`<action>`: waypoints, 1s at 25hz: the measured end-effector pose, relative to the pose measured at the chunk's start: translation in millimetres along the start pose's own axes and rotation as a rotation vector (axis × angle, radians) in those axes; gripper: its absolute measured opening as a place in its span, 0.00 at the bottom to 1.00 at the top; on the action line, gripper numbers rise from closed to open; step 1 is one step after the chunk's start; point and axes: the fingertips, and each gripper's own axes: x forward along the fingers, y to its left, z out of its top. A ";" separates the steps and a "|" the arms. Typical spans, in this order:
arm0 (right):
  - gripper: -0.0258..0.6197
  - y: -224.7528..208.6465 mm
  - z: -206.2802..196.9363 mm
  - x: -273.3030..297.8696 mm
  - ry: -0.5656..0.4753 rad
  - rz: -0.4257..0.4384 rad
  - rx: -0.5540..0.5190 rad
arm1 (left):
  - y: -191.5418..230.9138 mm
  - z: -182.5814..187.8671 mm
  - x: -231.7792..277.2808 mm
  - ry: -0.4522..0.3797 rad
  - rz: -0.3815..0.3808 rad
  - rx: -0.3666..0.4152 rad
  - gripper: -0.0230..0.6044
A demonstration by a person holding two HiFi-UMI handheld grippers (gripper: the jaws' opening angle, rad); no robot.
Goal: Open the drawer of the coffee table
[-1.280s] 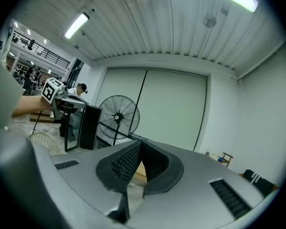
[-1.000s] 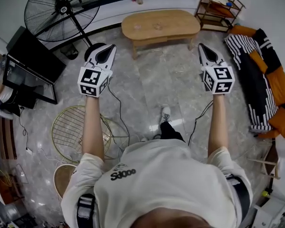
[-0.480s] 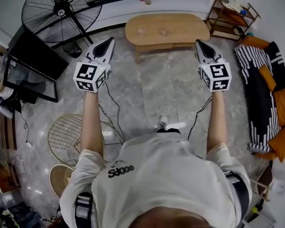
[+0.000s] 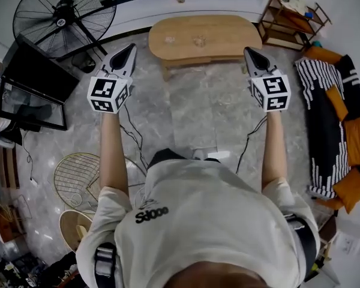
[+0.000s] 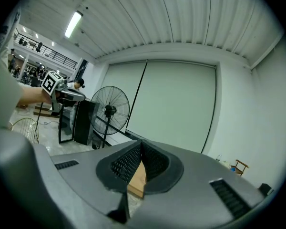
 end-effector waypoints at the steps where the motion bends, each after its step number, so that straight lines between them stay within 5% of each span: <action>1: 0.05 -7.9 -2.5 6.5 0.004 0.002 0.001 | 0.8 -1.1 8.5 0.002 0.003 -0.003 0.06; 8: 0.05 -42.3 -9.4 72.4 0.006 0.001 -0.014 | 44.8 -19.7 77.0 0.030 0.021 0.004 0.06; 17: 0.05 -83.9 -17.7 201.4 0.053 -0.082 -0.005 | 139.1 -65.1 203.7 0.023 -0.038 0.005 0.06; 25: 0.05 -97.7 -33.4 307.5 0.112 -0.071 0.009 | 206.0 -117.4 291.5 0.059 -0.101 -0.015 0.06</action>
